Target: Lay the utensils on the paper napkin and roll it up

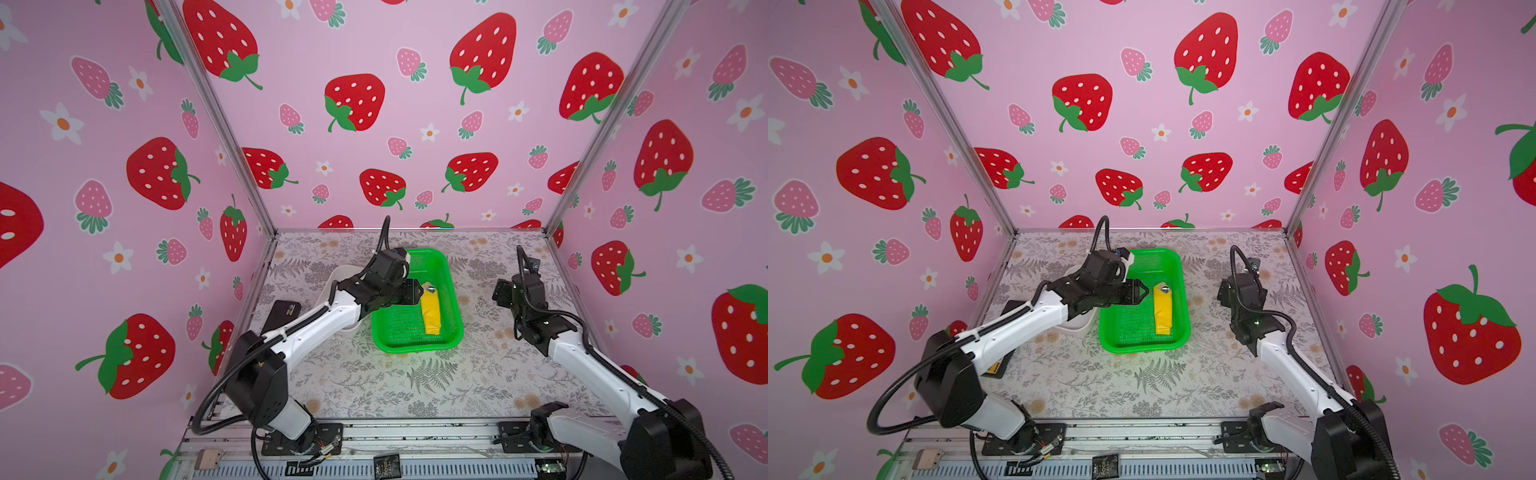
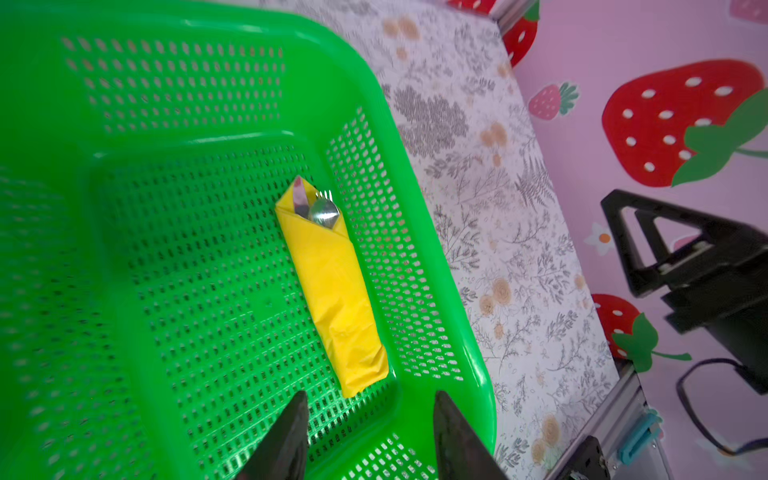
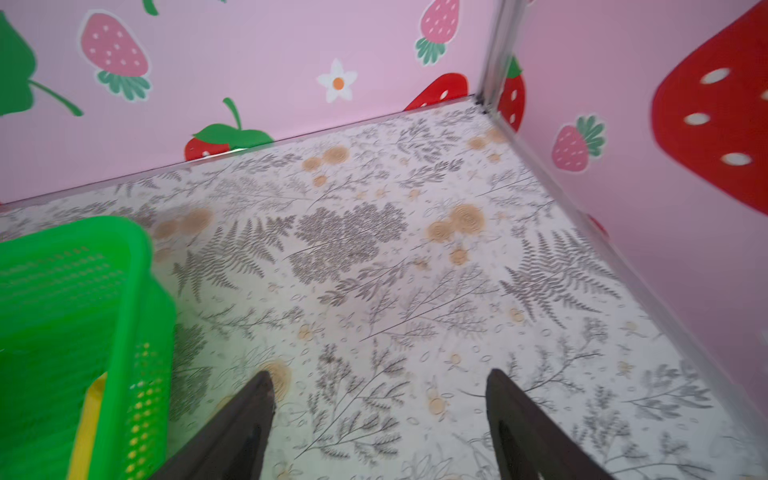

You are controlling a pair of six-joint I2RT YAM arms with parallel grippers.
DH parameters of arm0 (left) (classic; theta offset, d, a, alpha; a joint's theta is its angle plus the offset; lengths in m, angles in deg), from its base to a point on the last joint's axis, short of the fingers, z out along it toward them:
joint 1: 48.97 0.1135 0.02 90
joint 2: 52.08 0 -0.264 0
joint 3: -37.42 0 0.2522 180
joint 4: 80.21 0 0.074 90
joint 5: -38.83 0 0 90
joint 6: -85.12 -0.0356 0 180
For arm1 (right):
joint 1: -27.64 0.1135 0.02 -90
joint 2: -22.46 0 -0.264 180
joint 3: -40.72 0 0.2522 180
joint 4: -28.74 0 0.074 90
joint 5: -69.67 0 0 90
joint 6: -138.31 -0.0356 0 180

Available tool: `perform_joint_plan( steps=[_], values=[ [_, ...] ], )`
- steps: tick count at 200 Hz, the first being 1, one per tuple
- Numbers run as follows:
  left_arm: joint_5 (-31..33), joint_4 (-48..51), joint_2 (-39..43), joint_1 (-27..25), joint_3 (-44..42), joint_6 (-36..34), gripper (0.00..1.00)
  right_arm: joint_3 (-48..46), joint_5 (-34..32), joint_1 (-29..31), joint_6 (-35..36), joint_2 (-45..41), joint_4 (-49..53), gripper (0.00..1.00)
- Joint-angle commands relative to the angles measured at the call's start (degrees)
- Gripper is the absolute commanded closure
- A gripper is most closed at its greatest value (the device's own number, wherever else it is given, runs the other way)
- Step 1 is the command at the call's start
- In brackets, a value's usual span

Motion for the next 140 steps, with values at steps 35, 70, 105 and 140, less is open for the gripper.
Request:
perform_joint_plan(
  steps=[35,70,105,140],
  values=[
    [25.60,-3.28,18.64,8.99,-14.35,-9.44,0.01,-16.05,-4.76,-9.95,14.85,-0.20,-31.84,0.17],
    [28.46,-7.75,24.12,23.84,-22.94,-8.75,0.01,-19.69,1.02,-13.26,19.21,5.01,-42.25,0.14],
    [26.44,-21.47,20.58,34.75,-30.22,-14.26,0.01,-22.17,8.53,-15.50,20.49,12.78,-52.18,0.14],
    [22.75,-28.44,10.27,35.60,-30.57,-21.85,0.01,-22.70,15.85,-15.54,23.37,17.46,-59.85,0.14]
  ],
)
